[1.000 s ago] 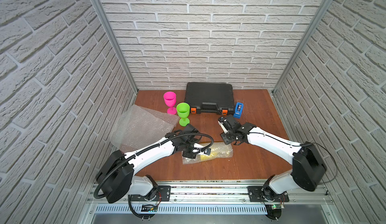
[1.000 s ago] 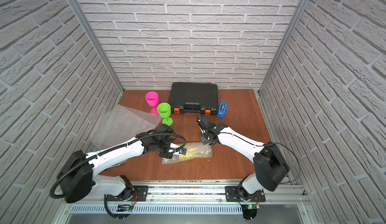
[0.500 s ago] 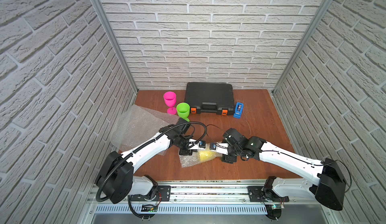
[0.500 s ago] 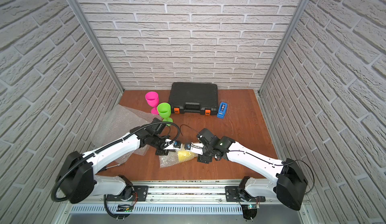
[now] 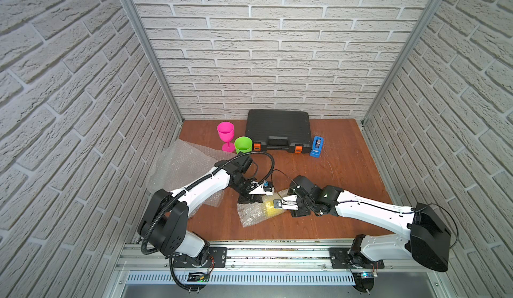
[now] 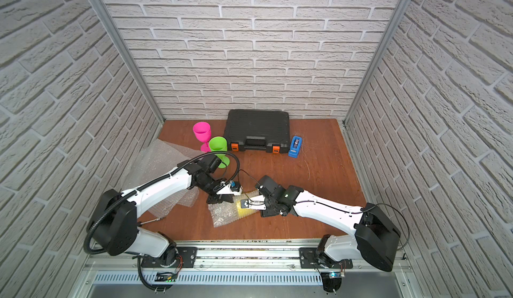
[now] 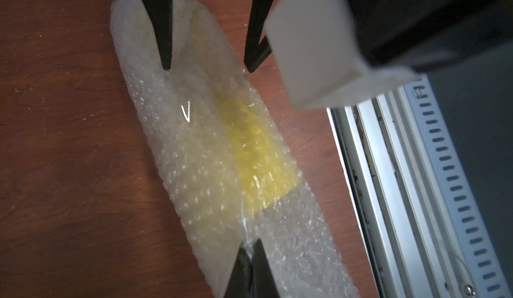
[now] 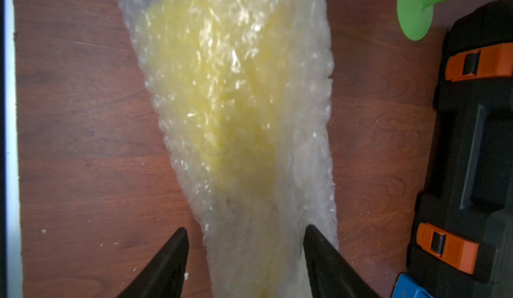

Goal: Wrap wine glasses in bubble wrap
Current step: Pick up the bubble wrap from the center of the board.

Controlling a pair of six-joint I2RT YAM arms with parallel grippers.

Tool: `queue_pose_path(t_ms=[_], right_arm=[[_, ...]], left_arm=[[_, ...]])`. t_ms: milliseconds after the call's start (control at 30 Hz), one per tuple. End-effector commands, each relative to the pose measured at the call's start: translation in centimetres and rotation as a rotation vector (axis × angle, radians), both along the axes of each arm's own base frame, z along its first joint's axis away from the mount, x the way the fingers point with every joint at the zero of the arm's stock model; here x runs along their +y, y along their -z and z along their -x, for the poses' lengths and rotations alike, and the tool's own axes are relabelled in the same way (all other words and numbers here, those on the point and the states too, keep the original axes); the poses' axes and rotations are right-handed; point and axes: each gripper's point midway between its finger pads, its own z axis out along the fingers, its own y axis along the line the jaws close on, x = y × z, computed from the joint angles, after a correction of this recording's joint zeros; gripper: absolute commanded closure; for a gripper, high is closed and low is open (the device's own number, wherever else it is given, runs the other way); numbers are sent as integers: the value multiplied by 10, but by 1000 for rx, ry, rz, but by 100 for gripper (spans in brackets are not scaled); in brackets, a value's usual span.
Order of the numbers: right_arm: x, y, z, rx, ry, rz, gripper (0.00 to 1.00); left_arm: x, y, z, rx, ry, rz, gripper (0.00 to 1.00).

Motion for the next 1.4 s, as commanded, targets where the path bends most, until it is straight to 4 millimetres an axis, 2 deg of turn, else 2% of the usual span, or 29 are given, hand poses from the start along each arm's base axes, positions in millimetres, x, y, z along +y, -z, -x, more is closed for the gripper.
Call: queue_pose_path(t_ms=[0,100,233,367,500,633,733,900,1067,1133,1200,1367], right_arm=[[9,-3,-12,-86,-38,-6,35],[9,1,-13,-79,-46,18,44],[9,5,-10,-60,-55,26,70],[7,7,-9,-51,-44,30,86],[8,0,-10,-49,-8,-9,97],[9,-17,-17,-39,84,-136,97],[8,-30,-24,-24,153,-246,97],[2,-48,-33,-21,247,-395,97],[1,-63,-31,-31,247,-499,97],[-1,-66,-32,-42,246,-509,97],[0,-68,-30,-38,237,-508,97],[3,-74,-25,-27,204,-532,97]], left_arm=[[-2,-6,2,20,21,23,100],[-2,-5,1,24,21,15,100],[-1,-5,-2,2,15,9,97],[0,-13,-13,-70,-25,37,83],[4,-44,-26,-182,-97,111,63],[11,-94,-33,-296,-192,246,40],[22,-128,-29,-330,-277,342,27],[37,-160,-15,-329,-418,446,12],[45,-160,-8,-239,-576,514,2],[46,-162,-6,-205,-620,546,2],[46,-155,-5,-174,-634,544,2],[55,-125,-17,-171,-715,452,2]])
